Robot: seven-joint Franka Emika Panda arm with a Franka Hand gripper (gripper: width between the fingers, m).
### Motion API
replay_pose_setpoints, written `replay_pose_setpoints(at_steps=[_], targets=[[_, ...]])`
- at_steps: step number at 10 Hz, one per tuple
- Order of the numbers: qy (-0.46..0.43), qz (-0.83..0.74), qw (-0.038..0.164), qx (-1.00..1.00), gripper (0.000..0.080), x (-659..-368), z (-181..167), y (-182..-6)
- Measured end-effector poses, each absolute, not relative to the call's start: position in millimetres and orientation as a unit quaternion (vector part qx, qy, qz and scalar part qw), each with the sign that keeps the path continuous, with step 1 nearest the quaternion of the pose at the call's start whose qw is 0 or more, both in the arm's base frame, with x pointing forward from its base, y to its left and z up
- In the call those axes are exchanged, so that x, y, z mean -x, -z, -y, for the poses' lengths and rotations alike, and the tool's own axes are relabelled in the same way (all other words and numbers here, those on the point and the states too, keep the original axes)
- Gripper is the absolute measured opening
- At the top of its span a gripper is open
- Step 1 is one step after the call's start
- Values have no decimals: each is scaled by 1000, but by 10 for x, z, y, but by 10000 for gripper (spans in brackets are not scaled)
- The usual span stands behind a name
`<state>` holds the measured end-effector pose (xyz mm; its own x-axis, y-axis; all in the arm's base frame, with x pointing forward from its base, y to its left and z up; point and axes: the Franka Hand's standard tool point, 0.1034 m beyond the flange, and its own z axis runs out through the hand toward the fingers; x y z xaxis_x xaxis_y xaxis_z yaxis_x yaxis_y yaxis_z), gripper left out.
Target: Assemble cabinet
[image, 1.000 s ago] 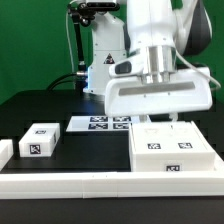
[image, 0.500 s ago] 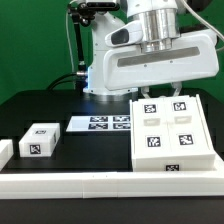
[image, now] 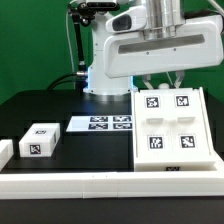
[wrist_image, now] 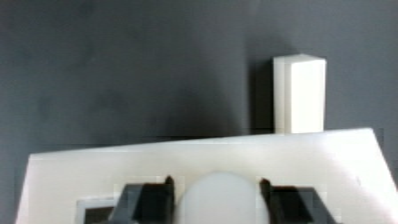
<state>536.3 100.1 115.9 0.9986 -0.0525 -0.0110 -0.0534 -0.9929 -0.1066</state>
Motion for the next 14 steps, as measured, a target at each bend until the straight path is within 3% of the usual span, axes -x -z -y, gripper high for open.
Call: replay_pose_setpoints(at_steps=[11, 14], targets=[[-60, -30, 52, 996, 222, -5379, -974, -1249], [-73, -30, 54, 995, 222, -5503, -1000, -1284]])
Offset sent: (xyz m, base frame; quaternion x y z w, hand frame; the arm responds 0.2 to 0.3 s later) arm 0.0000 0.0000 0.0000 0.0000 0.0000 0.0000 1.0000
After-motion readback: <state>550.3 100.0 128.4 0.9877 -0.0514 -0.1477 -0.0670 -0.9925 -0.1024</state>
